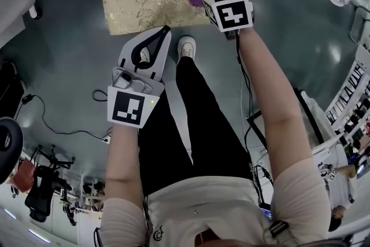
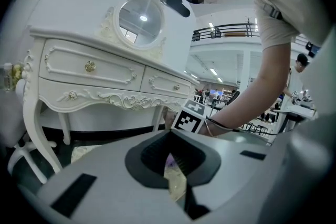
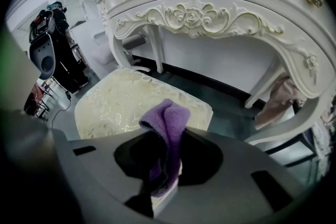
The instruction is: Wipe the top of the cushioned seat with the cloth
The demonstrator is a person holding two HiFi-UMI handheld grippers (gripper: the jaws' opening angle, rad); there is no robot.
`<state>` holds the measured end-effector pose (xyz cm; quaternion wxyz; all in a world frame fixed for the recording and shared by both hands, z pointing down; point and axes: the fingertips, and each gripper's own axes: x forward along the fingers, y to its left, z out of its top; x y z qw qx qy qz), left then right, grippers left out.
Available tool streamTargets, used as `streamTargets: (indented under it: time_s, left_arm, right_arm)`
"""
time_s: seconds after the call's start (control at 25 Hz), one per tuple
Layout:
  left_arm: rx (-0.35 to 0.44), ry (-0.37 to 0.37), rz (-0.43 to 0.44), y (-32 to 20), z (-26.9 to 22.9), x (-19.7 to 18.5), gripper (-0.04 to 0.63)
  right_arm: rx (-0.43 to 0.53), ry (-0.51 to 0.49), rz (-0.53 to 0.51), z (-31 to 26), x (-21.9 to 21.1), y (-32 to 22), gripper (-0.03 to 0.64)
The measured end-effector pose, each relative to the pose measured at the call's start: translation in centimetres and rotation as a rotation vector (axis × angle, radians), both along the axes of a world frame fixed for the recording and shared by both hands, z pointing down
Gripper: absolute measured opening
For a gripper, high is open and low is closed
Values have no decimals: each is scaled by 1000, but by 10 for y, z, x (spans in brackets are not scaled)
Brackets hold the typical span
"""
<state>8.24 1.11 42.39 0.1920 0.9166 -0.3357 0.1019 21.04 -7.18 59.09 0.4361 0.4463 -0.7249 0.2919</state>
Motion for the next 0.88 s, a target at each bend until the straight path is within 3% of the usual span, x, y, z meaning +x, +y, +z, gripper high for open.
streamTargets:
  time_s: [0.44, 0.64, 0.88]
  left_arm:
    - [0, 51, -17, -8, -5, 45, 12]
    - [-13, 108, -41, -10, -10, 50, 12]
    - [-3, 119, 19, -6, -20, 50, 12]
  right_arm:
    - [34, 66, 24, 7, 59, 7, 86]
    - [62, 96, 54, 0, 78, 6, 85]
    - [77, 99, 93, -26, 75, 13, 86]
